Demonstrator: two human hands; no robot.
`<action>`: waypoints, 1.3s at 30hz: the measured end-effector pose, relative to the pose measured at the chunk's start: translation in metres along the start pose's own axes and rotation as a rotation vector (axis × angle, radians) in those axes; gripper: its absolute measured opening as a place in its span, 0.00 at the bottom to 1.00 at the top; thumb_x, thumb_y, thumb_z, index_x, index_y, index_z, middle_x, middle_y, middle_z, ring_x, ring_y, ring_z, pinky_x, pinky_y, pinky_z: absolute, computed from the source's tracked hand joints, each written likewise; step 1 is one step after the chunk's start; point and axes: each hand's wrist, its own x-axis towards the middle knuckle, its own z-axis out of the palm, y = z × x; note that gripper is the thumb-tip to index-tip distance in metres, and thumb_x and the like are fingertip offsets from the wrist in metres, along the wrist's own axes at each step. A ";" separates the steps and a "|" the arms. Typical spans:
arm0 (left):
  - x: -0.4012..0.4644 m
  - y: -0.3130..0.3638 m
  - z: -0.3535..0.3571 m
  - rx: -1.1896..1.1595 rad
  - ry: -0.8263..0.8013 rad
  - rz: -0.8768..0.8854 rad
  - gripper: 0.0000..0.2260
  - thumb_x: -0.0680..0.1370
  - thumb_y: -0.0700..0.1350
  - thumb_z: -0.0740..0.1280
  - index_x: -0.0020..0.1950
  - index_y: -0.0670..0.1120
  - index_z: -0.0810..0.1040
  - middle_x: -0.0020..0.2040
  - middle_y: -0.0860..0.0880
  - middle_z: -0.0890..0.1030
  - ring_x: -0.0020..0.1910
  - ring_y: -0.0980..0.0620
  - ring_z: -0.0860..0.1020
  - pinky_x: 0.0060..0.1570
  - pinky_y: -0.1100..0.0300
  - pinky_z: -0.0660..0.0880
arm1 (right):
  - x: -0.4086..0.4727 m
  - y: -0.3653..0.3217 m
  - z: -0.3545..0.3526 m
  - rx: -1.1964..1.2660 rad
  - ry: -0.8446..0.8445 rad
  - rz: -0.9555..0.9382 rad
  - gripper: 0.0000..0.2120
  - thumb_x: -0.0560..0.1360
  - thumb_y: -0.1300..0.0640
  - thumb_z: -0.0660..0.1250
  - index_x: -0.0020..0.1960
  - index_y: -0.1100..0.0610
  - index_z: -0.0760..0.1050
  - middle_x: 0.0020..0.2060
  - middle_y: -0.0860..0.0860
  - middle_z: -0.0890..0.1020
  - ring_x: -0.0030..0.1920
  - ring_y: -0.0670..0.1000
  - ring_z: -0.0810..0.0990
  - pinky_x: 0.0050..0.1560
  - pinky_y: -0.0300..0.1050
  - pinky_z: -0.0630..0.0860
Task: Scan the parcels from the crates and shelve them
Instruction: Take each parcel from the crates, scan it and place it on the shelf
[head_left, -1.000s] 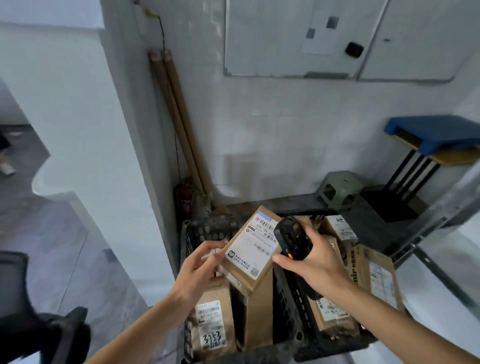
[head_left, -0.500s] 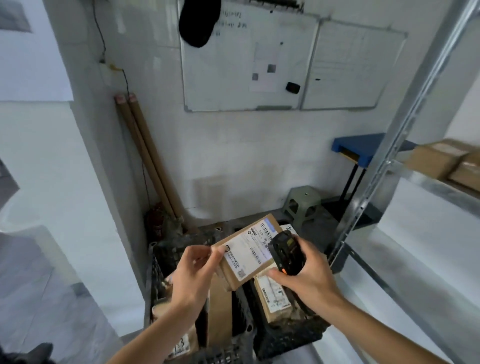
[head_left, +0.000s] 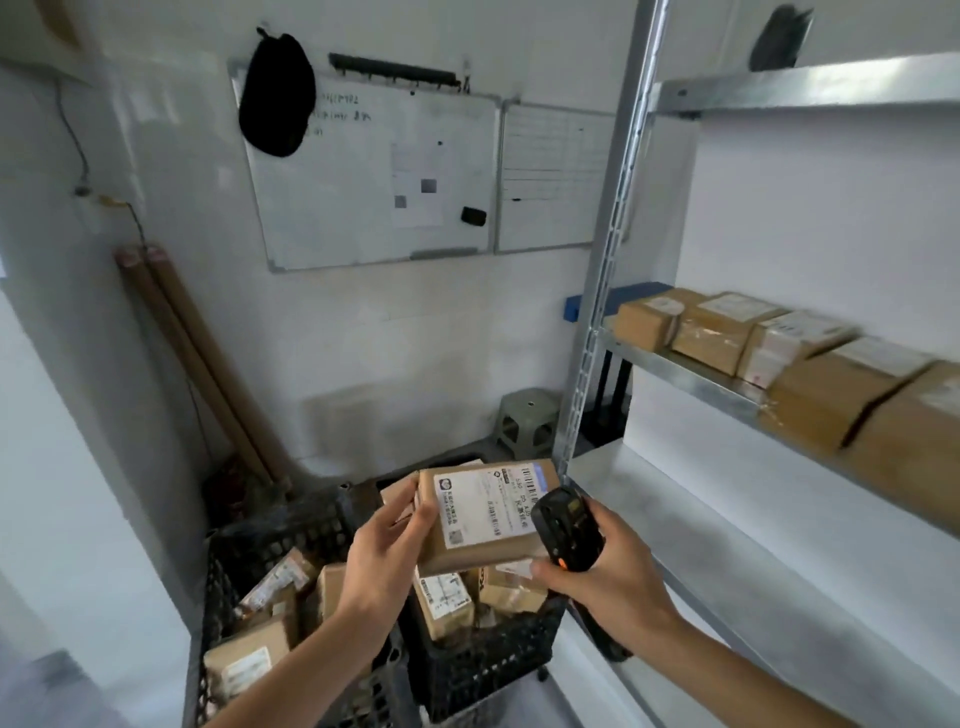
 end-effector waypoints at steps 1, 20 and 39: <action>-0.003 0.004 0.009 0.019 0.011 0.018 0.19 0.77 0.56 0.69 0.68 0.58 0.77 0.54 0.55 0.86 0.54 0.56 0.84 0.57 0.51 0.80 | -0.005 0.002 -0.011 0.009 0.000 0.008 0.28 0.60 0.44 0.82 0.58 0.36 0.77 0.53 0.35 0.84 0.56 0.37 0.81 0.60 0.44 0.78; -0.041 0.050 0.113 0.190 -0.302 0.082 0.19 0.73 0.60 0.69 0.64 0.63 0.79 0.51 0.60 0.86 0.57 0.55 0.81 0.61 0.52 0.78 | -0.097 0.027 -0.120 0.135 0.139 0.172 0.38 0.52 0.39 0.78 0.62 0.42 0.76 0.54 0.38 0.84 0.55 0.40 0.82 0.59 0.45 0.80; -0.099 0.061 0.156 0.369 -0.584 0.155 0.10 0.80 0.56 0.66 0.55 0.72 0.72 0.41 0.69 0.81 0.49 0.66 0.78 0.45 0.73 0.77 | -0.220 0.024 -0.142 0.031 0.371 0.263 0.32 0.54 0.43 0.79 0.57 0.38 0.77 0.49 0.31 0.84 0.51 0.33 0.81 0.46 0.29 0.75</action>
